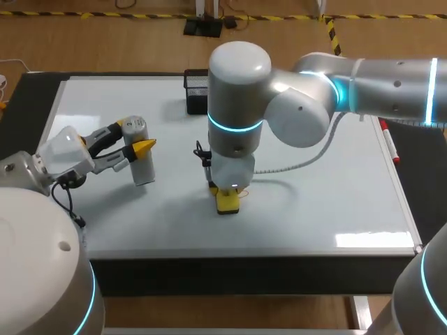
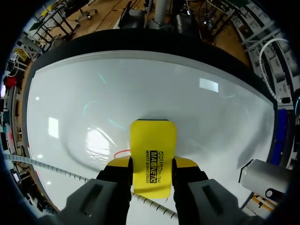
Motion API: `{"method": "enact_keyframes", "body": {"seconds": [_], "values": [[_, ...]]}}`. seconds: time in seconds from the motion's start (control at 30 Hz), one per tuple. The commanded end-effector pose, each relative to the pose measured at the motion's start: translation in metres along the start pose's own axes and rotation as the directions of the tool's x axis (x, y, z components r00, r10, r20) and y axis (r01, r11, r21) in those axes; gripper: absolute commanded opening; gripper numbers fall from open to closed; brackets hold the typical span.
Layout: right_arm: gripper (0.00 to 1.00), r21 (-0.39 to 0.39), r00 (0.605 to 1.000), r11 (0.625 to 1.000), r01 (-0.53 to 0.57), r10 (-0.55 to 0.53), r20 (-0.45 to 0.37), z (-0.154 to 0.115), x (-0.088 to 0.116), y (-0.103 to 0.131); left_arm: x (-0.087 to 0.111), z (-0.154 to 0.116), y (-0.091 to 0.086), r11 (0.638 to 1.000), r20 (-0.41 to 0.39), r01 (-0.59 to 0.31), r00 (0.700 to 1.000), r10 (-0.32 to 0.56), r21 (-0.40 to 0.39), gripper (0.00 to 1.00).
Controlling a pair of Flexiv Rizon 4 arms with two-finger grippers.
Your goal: Pick up the inspection probe, press it on each red-marked spot on the whiteboard one by one, put down the probe, pick up the eraser, and wipe off all the red marks.
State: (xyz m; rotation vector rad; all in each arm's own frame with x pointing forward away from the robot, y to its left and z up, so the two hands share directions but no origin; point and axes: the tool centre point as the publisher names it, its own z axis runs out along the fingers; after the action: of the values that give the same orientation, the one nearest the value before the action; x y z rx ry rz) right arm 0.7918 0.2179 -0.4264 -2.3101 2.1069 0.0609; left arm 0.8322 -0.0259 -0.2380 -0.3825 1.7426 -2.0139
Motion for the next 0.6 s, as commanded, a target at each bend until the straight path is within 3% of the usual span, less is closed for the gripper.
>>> {"method": "enact_keyframes", "body": {"seconds": [0.03, 0.6], "values": [[0.00, 0.005, 1.000, 1.000, -0.002, 0.002, -0.007, 0.003, 0.008, -0.001, 0.000, -0.001, -0.001, 1.000, 0.001, -0.001, 1.000, 0.001, 0.000, 0.00], [0.00, 0.043, 0.993, 0.993, -0.112, 0.113, -0.031, 0.001, 0.058, -0.008, 0.000, -0.001, -0.001, 1.000, 0.001, -0.001, 1.000, 0.001, 0.000, 0.00]]}}
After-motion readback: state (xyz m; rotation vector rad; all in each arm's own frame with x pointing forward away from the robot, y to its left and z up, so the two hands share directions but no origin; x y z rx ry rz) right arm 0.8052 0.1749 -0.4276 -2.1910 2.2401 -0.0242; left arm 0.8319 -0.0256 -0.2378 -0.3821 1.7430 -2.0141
